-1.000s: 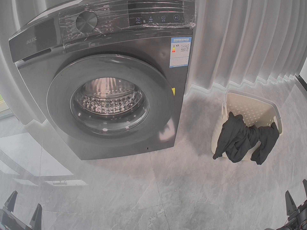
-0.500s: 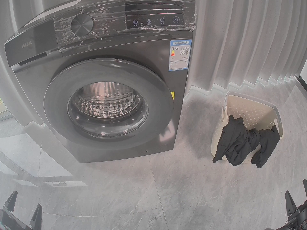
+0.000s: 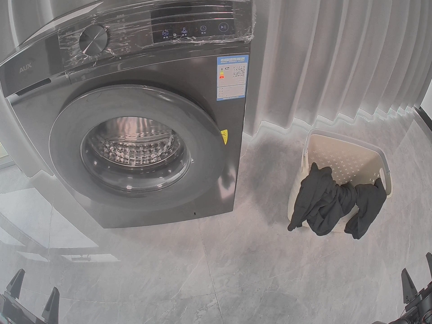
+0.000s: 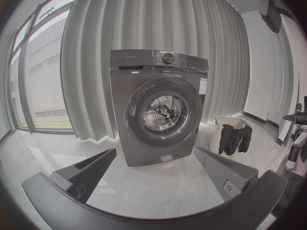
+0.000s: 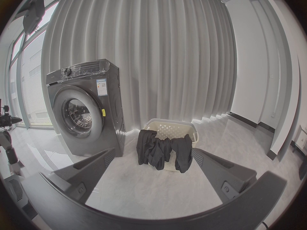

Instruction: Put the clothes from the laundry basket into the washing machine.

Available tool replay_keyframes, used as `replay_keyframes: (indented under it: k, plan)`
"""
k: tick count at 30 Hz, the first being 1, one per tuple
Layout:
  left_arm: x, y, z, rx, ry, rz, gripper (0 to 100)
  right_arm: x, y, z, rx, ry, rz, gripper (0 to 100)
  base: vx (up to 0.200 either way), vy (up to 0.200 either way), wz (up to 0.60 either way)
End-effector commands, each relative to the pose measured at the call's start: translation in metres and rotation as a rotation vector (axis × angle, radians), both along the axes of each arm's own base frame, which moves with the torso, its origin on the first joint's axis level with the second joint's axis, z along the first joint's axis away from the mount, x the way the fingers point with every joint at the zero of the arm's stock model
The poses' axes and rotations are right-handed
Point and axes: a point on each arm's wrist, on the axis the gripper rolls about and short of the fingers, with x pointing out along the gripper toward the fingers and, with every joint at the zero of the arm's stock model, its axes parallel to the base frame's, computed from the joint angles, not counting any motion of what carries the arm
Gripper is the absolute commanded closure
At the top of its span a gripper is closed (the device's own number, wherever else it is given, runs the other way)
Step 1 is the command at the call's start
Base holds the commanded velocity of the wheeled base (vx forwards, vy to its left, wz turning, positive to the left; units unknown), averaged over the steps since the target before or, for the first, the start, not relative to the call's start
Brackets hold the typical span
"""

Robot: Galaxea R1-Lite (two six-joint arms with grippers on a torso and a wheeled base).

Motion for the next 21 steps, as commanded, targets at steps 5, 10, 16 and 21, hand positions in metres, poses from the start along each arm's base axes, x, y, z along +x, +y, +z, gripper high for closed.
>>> replay_keyframes:
  k: [5, 10, 16, 21]
  plan:
    - [0.0001, 0.0000, -0.0053, -0.002, 0.001, -0.001, 0, 0.0002, 0.0000, -0.0052, 0.000, 0.002, 0.001, 0, 0.000, -0.040, 0.00]
    - [0.0001, 0.0000, -0.0053, 0.000, 0.001, -0.001, 0, 0.0003, 0.0000, -0.0053, 0.000, 0.005, 0.001, 0, 0.000, 0.000, -0.60]
    - [0.0001, 0.0000, -0.0053, 0.000, 0.001, -0.001, 0, 0.0003, 0.0000, -0.0051, 0.000, 0.004, 0.001, 0, 0.000, 0.000, -0.40]
    - [0.0001, 0.0000, -0.0053, 0.000, 0.001, -0.001, 0, 0.0003, 0.0000, -0.0051, 0.000, 0.004, 0.001, 0, 0.000, 0.000, 0.00]
